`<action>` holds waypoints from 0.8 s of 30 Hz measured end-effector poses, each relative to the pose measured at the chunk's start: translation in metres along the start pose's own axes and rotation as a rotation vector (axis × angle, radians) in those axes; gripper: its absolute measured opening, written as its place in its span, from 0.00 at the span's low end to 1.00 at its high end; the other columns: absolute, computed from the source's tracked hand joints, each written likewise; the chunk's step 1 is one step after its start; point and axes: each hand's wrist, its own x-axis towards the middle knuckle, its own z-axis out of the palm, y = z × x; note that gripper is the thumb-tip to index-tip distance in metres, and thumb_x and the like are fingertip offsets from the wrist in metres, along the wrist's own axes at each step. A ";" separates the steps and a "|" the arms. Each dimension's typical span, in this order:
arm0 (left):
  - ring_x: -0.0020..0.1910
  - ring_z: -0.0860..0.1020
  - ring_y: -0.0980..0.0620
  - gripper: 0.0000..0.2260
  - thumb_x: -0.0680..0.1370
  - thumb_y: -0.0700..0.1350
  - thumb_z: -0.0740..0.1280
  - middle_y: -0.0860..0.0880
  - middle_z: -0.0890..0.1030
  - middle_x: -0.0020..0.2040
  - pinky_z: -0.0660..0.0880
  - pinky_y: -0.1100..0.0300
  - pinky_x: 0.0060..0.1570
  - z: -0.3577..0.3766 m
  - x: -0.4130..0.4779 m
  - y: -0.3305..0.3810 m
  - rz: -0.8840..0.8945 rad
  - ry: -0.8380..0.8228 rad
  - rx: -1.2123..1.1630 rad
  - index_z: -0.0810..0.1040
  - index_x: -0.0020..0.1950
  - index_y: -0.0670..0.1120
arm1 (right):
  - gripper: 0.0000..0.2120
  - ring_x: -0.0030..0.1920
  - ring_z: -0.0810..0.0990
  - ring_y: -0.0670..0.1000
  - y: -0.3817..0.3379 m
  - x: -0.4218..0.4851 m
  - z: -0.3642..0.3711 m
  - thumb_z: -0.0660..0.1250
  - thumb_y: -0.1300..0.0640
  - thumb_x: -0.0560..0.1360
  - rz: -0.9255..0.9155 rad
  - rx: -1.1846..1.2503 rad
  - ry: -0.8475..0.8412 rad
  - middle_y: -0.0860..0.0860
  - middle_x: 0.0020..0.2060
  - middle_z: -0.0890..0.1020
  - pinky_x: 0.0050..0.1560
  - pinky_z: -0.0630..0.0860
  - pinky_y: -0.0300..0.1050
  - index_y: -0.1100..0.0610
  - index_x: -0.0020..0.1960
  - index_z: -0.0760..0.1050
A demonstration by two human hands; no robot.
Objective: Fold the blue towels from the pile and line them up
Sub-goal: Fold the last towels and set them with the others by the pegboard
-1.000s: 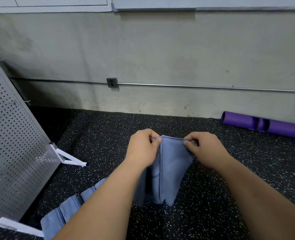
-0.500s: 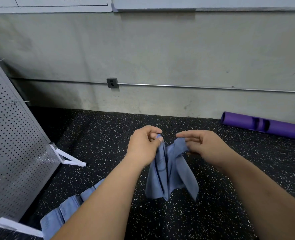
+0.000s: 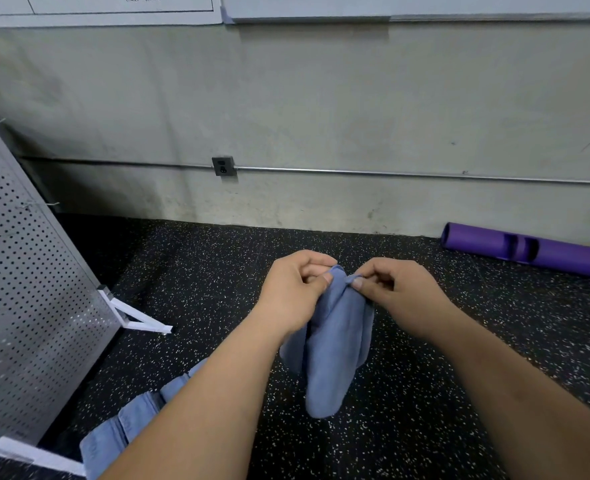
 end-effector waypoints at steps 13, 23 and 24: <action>0.48 0.86 0.55 0.08 0.78 0.34 0.75 0.45 0.89 0.47 0.78 0.65 0.53 0.003 -0.003 0.005 0.033 -0.091 -0.132 0.86 0.56 0.43 | 0.07 0.31 0.75 0.44 -0.004 -0.001 0.004 0.74 0.47 0.79 0.053 0.050 0.060 0.46 0.30 0.81 0.35 0.75 0.44 0.47 0.44 0.85; 0.45 0.83 0.55 0.04 0.80 0.37 0.74 0.43 0.88 0.46 0.79 0.61 0.50 0.004 -0.002 0.001 0.098 -0.096 -0.124 0.86 0.54 0.43 | 0.10 0.37 0.78 0.46 0.000 0.000 0.002 0.76 0.52 0.79 0.028 0.244 -0.034 0.52 0.37 0.85 0.42 0.79 0.45 0.44 0.59 0.84; 0.44 0.83 0.55 0.04 0.81 0.37 0.73 0.43 0.88 0.46 0.78 0.62 0.48 0.003 -0.002 0.000 0.102 -0.083 -0.105 0.86 0.54 0.43 | 0.08 0.40 0.80 0.47 0.001 0.001 0.002 0.76 0.53 0.78 0.035 0.260 -0.044 0.55 0.40 0.86 0.46 0.80 0.50 0.45 0.57 0.85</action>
